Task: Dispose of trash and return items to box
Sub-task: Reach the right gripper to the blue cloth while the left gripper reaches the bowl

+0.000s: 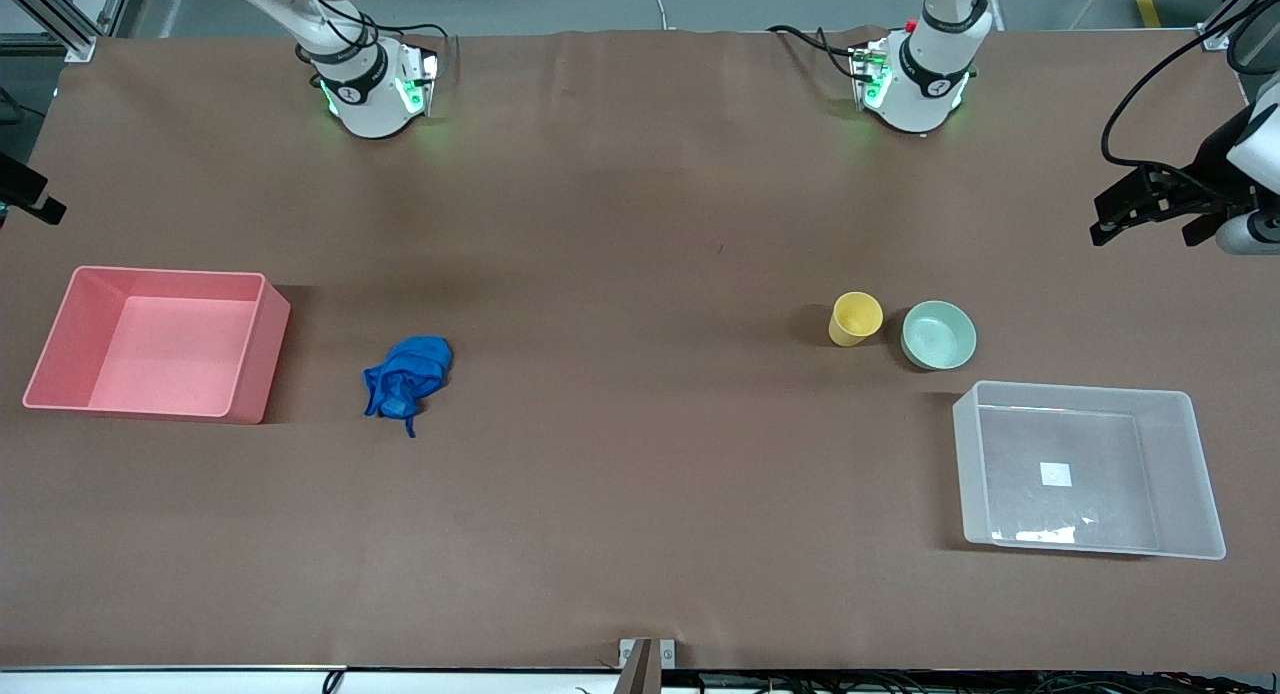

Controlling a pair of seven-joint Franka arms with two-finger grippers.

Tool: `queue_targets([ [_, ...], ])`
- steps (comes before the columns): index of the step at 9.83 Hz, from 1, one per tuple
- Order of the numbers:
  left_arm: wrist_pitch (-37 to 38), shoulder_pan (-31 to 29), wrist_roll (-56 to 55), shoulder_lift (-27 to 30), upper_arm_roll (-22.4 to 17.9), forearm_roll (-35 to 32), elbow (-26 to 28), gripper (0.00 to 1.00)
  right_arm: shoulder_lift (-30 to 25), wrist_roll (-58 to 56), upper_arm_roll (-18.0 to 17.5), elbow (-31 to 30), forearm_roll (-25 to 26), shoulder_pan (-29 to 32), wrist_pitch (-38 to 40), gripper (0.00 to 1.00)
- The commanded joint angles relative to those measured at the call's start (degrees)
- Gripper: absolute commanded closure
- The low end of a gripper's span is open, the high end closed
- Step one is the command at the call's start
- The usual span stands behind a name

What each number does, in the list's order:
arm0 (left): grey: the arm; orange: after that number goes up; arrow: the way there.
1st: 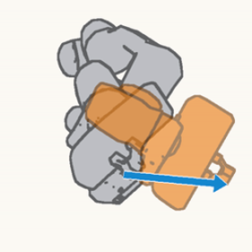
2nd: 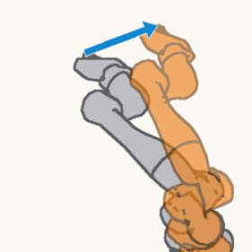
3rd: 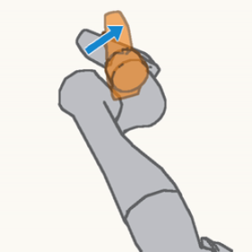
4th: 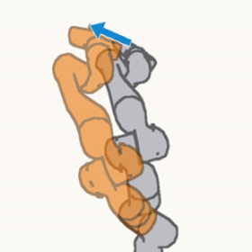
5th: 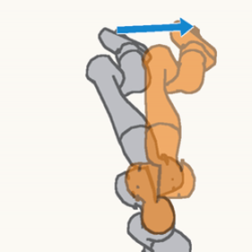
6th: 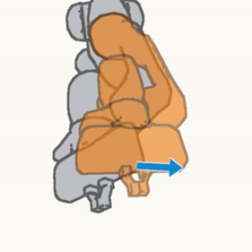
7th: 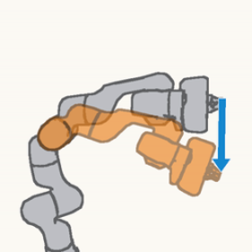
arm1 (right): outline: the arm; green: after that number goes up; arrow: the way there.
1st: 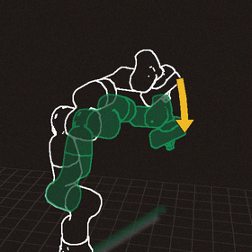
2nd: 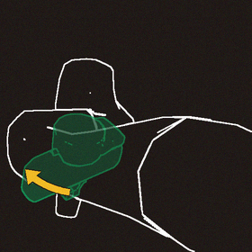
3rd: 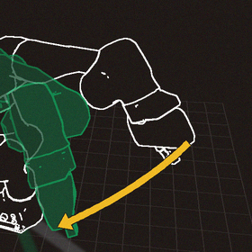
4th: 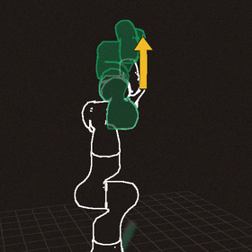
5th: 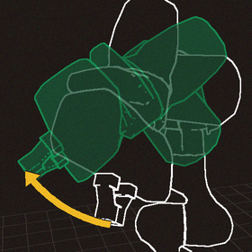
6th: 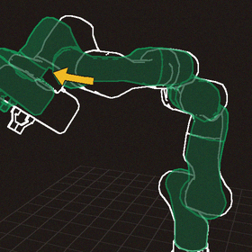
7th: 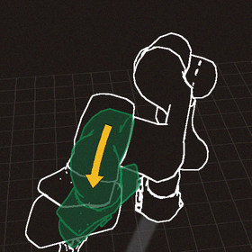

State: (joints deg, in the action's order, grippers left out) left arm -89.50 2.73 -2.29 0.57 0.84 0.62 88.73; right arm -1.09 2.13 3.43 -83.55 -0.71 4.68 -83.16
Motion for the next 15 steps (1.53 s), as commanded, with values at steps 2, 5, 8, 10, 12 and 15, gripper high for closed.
queue_targets([
  [2, -0.7, 0.3, -0.4, 0.5, 0.0, 0.2, 2.3, 0.01, 0.2, -0.5, -0.1, 0.8, 0.3, 0.2, 0.7, 0.0],
  [5, -0.2, 0.2, -0.2, 0.1, -0.1, 0.1, 2.3, 0.01, 0.6, -0.5, -0.2, 1.0, 1.2, -0.3, 0.8, 0.0],
  [8, -1.3, 0.0, 1.0, 0.3, -0.7, 0.2, 4.5, 0.02, 2.0, -0.1, -3.1, 0.3, 2.9, -4.0, 1.6, 0.0],
  [10, -8.2, 0.0, 1.2, 0.7, -1.5, -0.1, 11.2, 0.03, 6.2, 4.7, -8.2, -1.5, 3.2, -4.1, 0.1, 0.0],
  [12, -17.5, -0.8, 2.3, 0.7, -2.0, -0.1, 20.2, 0.03, 8.9, 8.0, -8.4, -11.5, 3.0, -7.2, -14.1, 0.0],
  [15, -35.5, -1.4, 2.3, 0.0, -2.6, -0.1, 35.7, 0.03, 12.3, 10.3, -8.6, -31.3, 3.1, -8.7, -43.8, 0.0],
])
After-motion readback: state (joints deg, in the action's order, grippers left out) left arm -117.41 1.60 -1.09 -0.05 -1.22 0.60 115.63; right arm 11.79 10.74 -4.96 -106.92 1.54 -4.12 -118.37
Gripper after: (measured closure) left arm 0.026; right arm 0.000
